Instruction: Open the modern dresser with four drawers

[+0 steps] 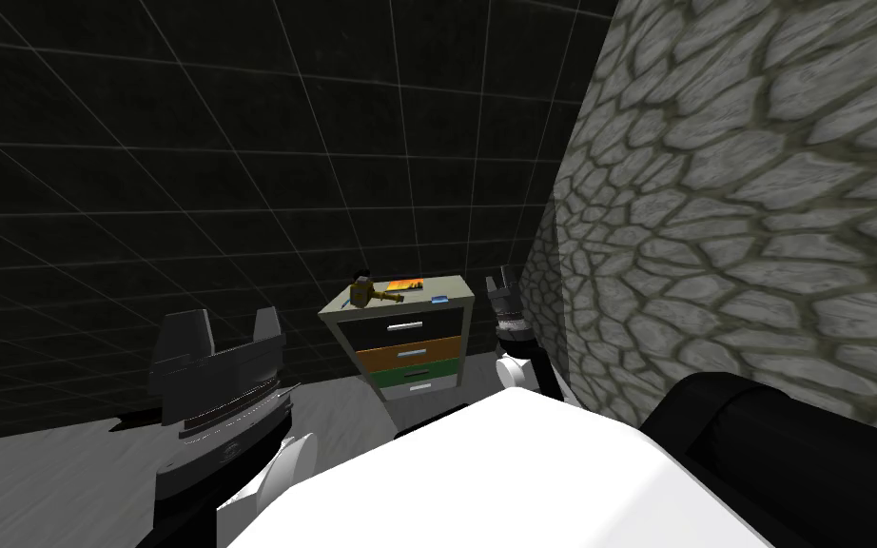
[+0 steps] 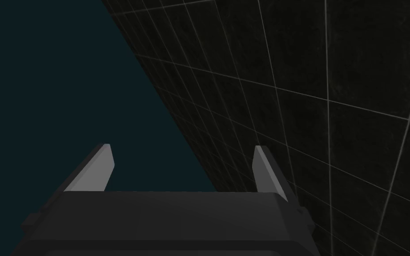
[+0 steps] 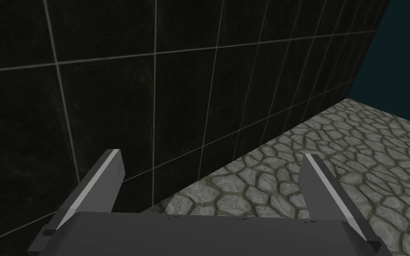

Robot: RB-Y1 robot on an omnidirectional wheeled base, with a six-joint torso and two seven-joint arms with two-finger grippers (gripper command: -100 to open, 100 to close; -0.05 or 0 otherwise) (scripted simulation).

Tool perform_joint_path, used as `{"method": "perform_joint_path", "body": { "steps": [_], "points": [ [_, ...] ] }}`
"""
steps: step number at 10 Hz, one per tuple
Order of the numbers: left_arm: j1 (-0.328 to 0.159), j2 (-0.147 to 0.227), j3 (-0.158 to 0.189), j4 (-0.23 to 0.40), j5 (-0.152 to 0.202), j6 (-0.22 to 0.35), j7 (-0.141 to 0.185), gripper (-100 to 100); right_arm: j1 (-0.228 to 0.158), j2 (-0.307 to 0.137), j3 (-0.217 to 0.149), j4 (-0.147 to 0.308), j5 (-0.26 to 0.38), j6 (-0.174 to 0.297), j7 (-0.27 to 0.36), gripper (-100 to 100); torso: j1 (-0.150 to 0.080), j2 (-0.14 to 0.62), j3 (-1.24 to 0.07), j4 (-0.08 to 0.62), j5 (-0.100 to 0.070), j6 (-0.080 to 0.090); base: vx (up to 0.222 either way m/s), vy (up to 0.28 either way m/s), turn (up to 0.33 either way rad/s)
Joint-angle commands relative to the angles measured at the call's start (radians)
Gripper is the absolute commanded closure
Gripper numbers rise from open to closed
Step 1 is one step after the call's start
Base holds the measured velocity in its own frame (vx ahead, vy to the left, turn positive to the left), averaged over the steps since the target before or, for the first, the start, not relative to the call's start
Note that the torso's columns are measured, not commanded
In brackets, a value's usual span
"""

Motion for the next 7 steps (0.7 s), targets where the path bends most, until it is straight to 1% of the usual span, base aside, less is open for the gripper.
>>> {"method": "perform_joint_path", "body": {
  "steps": [1, 3, 7],
  "points": [
    [0.0, 0.0, 0.0, 0.0, 0.0, 0.0, 0.0, 0, 0.0, 0.0, 0.0, 0.0, 0.0, 0.0, 0.0, 0, 0.0, 0.04, -0.082, 0.041, 0.0, 0.0, 0.0, 0.0, 0.0],
    [0.0, 0.0, 0.0, 0.0, 0.0, 0.0, 0.0, 0, 0.0, 0.0, 0.0, 0.0, 0.0, 0.0, 0.0, 0, 0.0, 0.175, -0.351, 0.176, 0.0, 0.0, 0.0, 0.0, 0.0],
    [0.0, 0.0, 0.0, 0.0, 0.0, 0.0, 0.0, 0, 0.0, 0.0, 0.0, 0.0, 0.0, 0.0, 0.0, 0, 0.0, 0.47, -0.939, 0.47, 0.0, 0.0, 0.0, 0.0, 0.0]
  ]
}}
